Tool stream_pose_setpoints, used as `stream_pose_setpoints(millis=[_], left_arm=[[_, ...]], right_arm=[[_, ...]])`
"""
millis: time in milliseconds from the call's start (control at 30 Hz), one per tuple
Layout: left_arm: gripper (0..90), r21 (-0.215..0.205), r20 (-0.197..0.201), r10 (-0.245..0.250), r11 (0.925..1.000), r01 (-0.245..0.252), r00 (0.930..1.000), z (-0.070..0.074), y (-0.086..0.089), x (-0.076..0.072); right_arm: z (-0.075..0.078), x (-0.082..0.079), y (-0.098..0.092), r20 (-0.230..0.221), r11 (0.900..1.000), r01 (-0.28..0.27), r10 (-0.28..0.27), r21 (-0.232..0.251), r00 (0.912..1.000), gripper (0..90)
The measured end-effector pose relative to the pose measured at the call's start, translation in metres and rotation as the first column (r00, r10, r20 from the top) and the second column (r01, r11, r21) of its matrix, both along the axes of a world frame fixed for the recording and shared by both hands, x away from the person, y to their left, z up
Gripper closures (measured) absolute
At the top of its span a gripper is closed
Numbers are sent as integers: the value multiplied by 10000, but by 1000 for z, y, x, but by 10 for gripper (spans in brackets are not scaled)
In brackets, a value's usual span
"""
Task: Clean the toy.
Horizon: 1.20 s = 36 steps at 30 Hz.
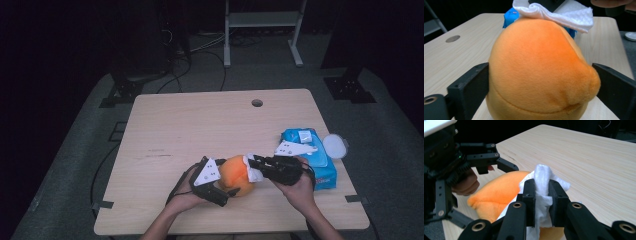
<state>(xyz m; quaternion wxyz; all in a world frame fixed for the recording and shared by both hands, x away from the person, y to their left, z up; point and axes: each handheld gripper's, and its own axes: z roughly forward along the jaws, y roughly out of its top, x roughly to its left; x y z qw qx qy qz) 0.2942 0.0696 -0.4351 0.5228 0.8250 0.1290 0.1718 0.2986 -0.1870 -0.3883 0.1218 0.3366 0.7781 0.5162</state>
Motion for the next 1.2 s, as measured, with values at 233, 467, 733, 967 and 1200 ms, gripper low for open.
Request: stream_pose_setpoints(millis=[233,467,733,967,1200], left_arm=[[93,-65,722,529,9986,-525,9960,-10,-8,-4],[264,-199,-309,-181,9996,175,9994,9,4,-1],[153,-498,-559,108,9987,-135,9984,-4,4,5],[155,-733,-803,464,9959,-523,9957,-9,-3,4],[157,-843,-1110,825,9922,-921,9904,-11,0,7]], right_arm=[[0,0,0,-76,9999,97,-97,-75,9999,767],[12,-9,2,126,9995,-304,303,129,9995,768],[2,-3,1,111,9993,-132,135,-338,9998,767],[3,-7,1,109,9996,-100,103,-269,9999,768],[5,-16,20,612,9929,-834,887,-853,9942,766]])
